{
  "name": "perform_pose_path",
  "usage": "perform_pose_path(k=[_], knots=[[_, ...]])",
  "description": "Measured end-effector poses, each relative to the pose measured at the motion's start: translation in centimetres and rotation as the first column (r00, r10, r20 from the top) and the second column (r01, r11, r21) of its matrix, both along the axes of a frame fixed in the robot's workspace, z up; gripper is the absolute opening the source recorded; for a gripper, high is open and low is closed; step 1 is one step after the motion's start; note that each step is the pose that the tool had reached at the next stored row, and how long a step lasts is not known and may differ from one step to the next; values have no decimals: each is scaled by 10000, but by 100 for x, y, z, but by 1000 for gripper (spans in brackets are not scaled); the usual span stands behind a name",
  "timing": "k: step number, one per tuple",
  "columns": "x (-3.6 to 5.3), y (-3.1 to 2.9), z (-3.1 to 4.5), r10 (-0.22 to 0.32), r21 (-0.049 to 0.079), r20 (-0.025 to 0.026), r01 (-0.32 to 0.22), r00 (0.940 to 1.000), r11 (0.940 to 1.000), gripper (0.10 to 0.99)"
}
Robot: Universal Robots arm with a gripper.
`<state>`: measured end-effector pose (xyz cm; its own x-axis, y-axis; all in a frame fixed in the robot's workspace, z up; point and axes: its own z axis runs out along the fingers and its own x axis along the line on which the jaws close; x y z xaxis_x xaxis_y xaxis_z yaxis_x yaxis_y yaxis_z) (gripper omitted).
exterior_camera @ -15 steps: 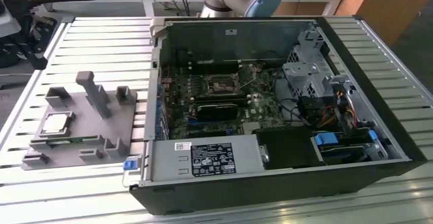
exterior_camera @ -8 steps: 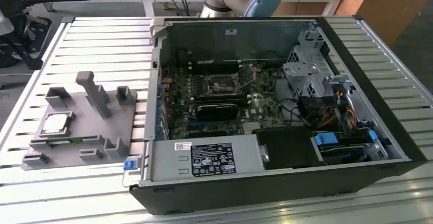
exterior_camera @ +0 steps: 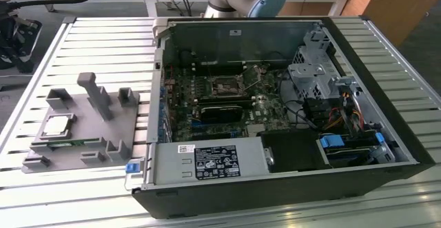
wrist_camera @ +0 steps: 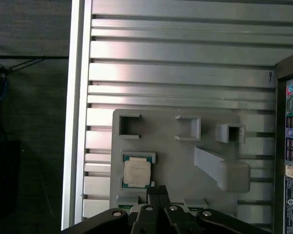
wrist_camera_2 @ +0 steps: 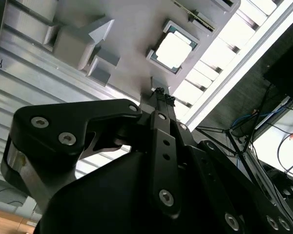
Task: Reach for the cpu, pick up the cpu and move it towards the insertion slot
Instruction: 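Pick up the cpu and move it towards the insertion slot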
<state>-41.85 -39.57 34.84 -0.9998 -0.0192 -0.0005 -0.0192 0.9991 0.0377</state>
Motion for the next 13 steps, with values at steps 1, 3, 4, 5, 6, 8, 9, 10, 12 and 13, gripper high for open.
perform_pose_path(k=[1, 3, 4, 5, 6, 8, 9, 10, 12, 13], knots=[[-1, -4, -5, 0, 0, 1, 0, 10000, 10000, 106], [-1, -11, -19, 0, 0, 0, 0, 10000, 10000, 106], [-1, -13, -25, 0, 1, 1, 0, 10000, 10000, 106], [-1, -16, -32, 0, 0, 2, 0, 10000, 10000, 106], [-1, -18, -38, 0, 0, 1, 0, 10000, 10000, 106], [-2, -26, -56, 1, 0, 0, -1, 10000, 10000, 106], [-4, -32, -68, 1, -1, 0, -1, 10000, 10000, 106], [-5, -34, -80, 0, 0, 1, 0, 10000, 10000, 106], [-6, -40, -103, -1, 0, 0, 1, 10000, 10000, 106], [-6, -42, -116, 0, 0, 1, 0, 10000, 10000, 106]])
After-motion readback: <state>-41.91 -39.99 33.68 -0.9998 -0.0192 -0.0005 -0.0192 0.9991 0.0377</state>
